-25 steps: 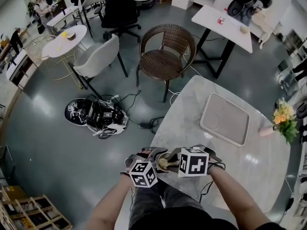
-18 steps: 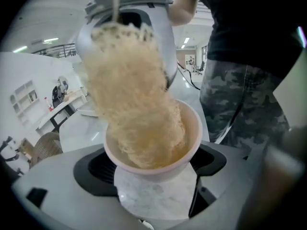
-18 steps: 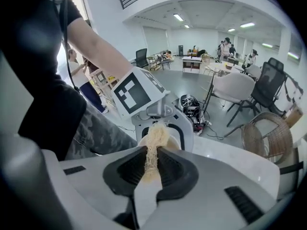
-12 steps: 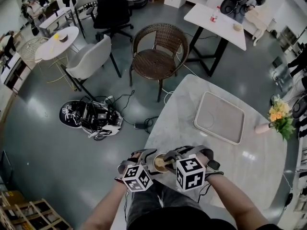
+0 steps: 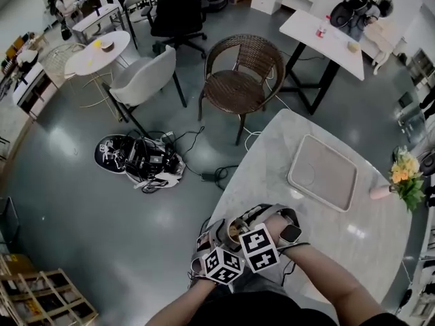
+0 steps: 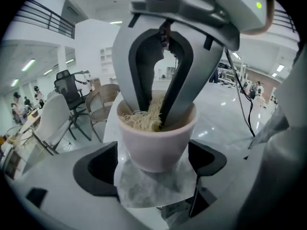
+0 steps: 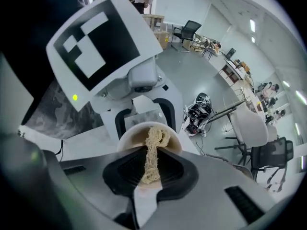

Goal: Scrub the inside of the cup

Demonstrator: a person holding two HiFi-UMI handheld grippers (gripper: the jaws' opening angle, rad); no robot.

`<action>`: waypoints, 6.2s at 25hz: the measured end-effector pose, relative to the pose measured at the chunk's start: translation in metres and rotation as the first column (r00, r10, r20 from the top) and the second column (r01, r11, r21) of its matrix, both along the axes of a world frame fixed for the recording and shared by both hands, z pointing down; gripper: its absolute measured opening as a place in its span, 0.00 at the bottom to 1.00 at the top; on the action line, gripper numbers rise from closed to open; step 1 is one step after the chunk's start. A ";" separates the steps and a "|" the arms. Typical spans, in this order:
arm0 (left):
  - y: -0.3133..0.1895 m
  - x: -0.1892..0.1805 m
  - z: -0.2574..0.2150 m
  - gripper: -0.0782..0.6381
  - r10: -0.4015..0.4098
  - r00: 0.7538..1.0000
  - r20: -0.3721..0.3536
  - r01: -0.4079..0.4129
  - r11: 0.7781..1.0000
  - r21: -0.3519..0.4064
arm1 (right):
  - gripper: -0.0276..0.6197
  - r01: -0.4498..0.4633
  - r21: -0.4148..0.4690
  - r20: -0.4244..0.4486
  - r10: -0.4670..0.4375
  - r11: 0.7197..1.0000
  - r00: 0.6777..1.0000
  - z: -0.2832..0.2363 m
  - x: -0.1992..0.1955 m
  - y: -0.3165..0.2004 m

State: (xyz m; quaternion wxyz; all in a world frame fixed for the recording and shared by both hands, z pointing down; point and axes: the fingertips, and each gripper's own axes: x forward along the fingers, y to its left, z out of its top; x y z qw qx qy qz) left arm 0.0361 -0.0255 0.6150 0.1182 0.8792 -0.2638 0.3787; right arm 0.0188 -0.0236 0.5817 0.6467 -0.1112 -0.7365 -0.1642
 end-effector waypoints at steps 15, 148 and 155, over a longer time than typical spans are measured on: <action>0.003 0.008 0.003 0.69 0.378 0.925 0.043 -0.379 0.925 0.036 | 0.14 -0.321 -0.366 0.110 0.384 0.873 0.917 -0.033 0.000 0.014; -0.007 -0.009 -0.024 0.70 0.455 0.890 -0.017 -0.453 0.888 0.078 | 0.14 -0.452 -0.350 0.072 0.504 0.821 0.861 -0.030 -0.003 0.006; -0.008 -0.008 -0.021 0.70 0.588 0.808 0.008 -0.588 0.807 0.059 | 0.14 -0.477 -0.409 0.136 0.569 0.778 0.811 -0.057 -0.005 0.002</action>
